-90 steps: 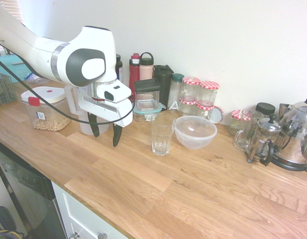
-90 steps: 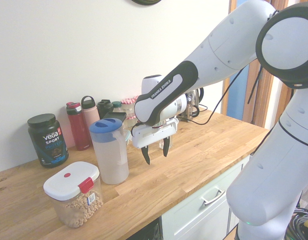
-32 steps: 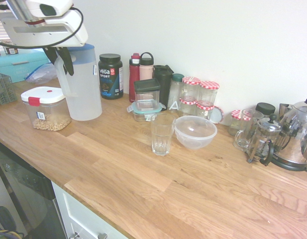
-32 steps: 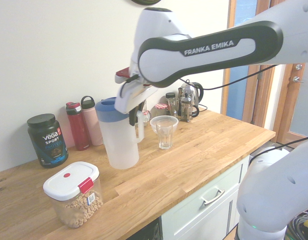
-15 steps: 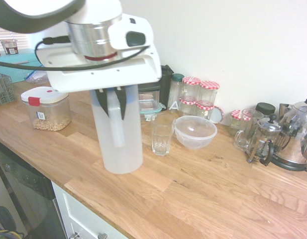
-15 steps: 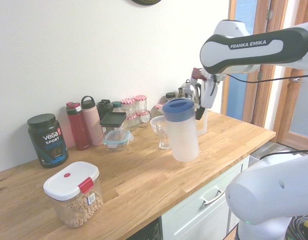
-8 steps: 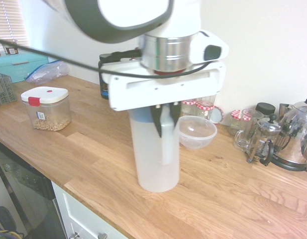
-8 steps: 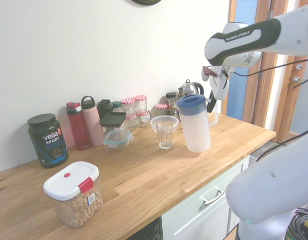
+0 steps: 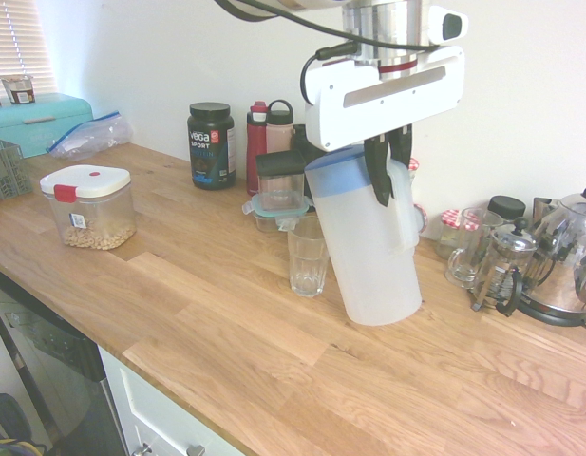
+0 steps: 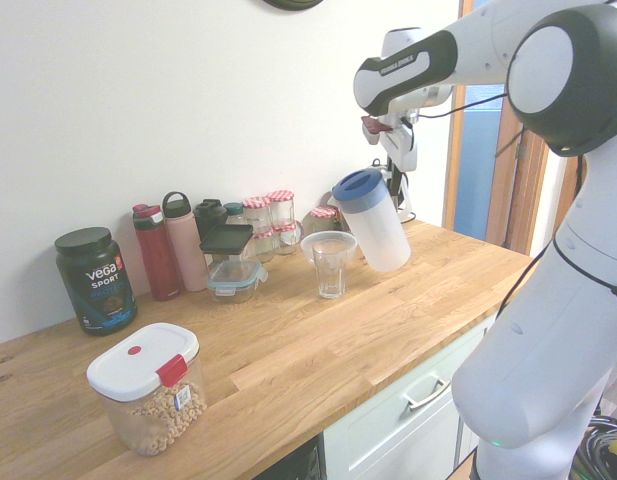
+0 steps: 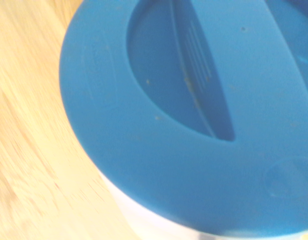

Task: Pour me some water

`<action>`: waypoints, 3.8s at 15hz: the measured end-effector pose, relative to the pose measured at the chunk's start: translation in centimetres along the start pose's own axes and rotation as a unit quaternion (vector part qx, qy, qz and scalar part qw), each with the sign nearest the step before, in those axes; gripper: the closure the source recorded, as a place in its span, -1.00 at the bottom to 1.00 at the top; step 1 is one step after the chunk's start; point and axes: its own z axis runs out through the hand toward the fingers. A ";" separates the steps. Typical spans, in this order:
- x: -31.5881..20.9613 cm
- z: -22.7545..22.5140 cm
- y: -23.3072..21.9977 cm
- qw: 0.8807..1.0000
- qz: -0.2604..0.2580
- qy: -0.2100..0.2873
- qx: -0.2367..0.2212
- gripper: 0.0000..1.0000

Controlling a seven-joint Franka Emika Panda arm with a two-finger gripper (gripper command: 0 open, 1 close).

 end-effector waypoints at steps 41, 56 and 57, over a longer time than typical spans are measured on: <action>7.4 0.2 -4.9 0.970 -0.104 -0.057 -0.214 1.00; -3.2 -10.4 -13.0 0.955 0.292 0.053 -0.031 1.00; -3.5 -11.0 -15.8 0.947 0.315 0.063 -0.030 1.00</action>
